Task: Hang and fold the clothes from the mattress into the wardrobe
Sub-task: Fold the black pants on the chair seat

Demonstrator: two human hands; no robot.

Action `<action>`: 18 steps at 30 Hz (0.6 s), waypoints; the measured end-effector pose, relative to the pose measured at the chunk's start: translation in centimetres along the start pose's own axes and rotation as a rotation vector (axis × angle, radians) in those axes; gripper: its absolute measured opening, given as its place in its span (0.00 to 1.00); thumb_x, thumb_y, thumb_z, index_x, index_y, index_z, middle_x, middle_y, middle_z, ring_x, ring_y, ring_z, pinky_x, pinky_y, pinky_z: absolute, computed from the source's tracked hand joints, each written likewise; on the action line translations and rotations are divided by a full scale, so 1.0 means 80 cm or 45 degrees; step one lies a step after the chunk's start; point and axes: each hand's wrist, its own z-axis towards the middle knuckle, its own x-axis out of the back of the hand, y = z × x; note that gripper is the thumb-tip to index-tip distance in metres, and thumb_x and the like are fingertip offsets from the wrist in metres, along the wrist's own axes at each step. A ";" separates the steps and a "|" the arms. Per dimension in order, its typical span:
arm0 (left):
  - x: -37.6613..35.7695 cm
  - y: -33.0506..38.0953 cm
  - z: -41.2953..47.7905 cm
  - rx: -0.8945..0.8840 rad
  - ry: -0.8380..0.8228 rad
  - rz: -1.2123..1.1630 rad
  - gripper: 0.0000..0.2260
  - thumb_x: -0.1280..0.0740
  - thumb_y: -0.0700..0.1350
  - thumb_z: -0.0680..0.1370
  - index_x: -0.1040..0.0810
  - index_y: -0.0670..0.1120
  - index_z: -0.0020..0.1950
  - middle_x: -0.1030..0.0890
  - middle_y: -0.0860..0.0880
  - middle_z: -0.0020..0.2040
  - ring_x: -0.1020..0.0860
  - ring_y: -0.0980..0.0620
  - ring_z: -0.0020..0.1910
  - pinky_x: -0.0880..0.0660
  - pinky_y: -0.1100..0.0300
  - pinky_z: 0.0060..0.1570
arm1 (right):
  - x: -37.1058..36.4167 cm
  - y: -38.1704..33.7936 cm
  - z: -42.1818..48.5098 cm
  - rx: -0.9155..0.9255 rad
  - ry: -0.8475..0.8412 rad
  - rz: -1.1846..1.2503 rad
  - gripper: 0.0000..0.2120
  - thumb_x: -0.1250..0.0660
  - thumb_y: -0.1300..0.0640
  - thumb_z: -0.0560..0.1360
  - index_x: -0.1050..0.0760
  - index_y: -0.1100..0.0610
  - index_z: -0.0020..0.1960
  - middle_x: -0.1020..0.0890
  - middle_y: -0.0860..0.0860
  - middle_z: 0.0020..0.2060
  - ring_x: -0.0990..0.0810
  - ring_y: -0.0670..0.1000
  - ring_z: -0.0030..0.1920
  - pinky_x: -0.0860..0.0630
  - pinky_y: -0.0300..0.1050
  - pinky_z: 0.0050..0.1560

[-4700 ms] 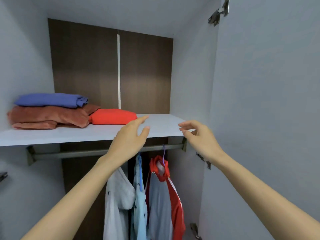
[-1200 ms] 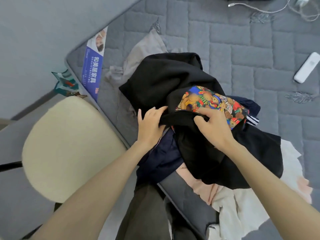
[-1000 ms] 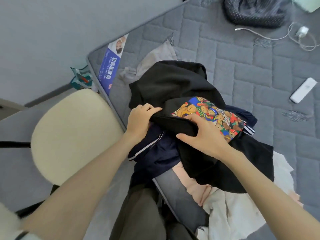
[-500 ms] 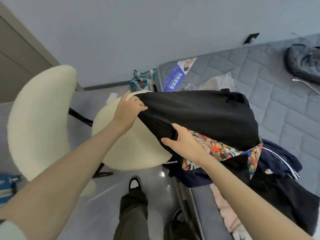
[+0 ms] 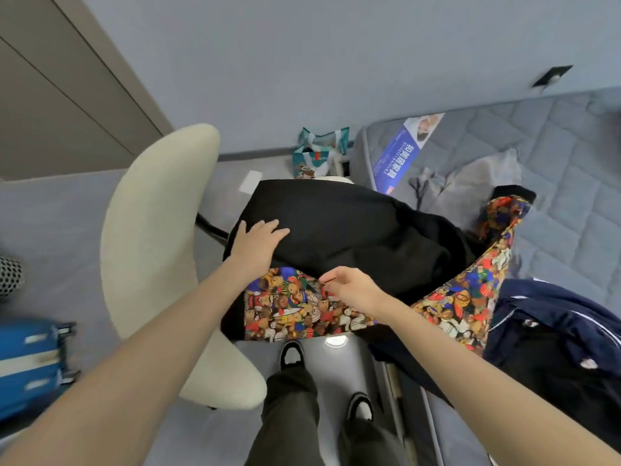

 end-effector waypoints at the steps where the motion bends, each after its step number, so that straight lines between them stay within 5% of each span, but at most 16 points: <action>1: 0.000 0.015 0.004 -0.017 0.013 -0.036 0.35 0.37 0.32 0.75 0.46 0.53 0.77 0.46 0.48 0.78 0.47 0.46 0.76 0.51 0.44 0.74 | 0.012 0.010 -0.003 -0.019 0.053 -0.006 0.12 0.40 0.57 0.79 0.23 0.54 0.60 0.19 0.51 0.54 0.20 0.50 0.53 0.25 0.38 0.48; 3: 0.002 0.047 0.012 -0.059 0.032 -0.096 0.34 0.36 0.33 0.76 0.45 0.53 0.77 0.44 0.48 0.78 0.45 0.47 0.76 0.50 0.44 0.74 | 0.039 0.034 -0.009 -0.056 0.193 0.007 0.12 0.41 0.58 0.79 0.23 0.53 0.59 0.19 0.51 0.53 0.21 0.50 0.52 0.28 0.34 0.42; 6: 0.002 0.098 0.024 -0.151 0.082 -0.122 0.31 0.38 0.35 0.78 0.45 0.53 0.77 0.44 0.49 0.77 0.42 0.48 0.75 0.45 0.48 0.73 | 0.080 0.080 -0.018 -0.090 0.408 -0.010 0.12 0.41 0.60 0.79 0.24 0.54 0.60 0.20 0.51 0.56 0.23 0.50 0.56 0.29 0.38 0.51; 10: -0.002 0.180 0.051 -0.270 0.149 -0.103 0.29 0.40 0.37 0.79 0.45 0.54 0.77 0.43 0.50 0.77 0.35 0.48 0.70 0.35 0.53 0.65 | 0.149 0.157 -0.028 -0.130 0.589 -0.208 0.17 0.39 0.65 0.75 0.26 0.55 0.62 0.28 0.55 0.65 0.22 0.53 0.52 0.26 0.46 0.49; 13: -0.012 0.236 0.073 -0.284 0.099 -0.093 0.28 0.41 0.38 0.80 0.46 0.53 0.77 0.43 0.50 0.77 0.32 0.48 0.67 0.32 0.55 0.59 | 0.201 0.201 -0.028 -0.119 0.614 -0.636 0.23 0.37 0.64 0.73 0.30 0.52 0.67 0.38 0.53 0.73 0.39 0.60 0.70 0.35 0.53 0.66; 18: -0.027 0.319 0.102 -0.339 -0.065 -0.160 0.24 0.43 0.42 0.82 0.45 0.51 0.77 0.41 0.49 0.76 0.33 0.46 0.68 0.31 0.51 0.60 | 0.274 0.238 -0.024 -0.035 0.391 -1.525 0.31 0.34 0.56 0.75 0.42 0.45 0.74 0.60 0.53 0.78 0.62 0.64 0.76 0.57 0.65 0.73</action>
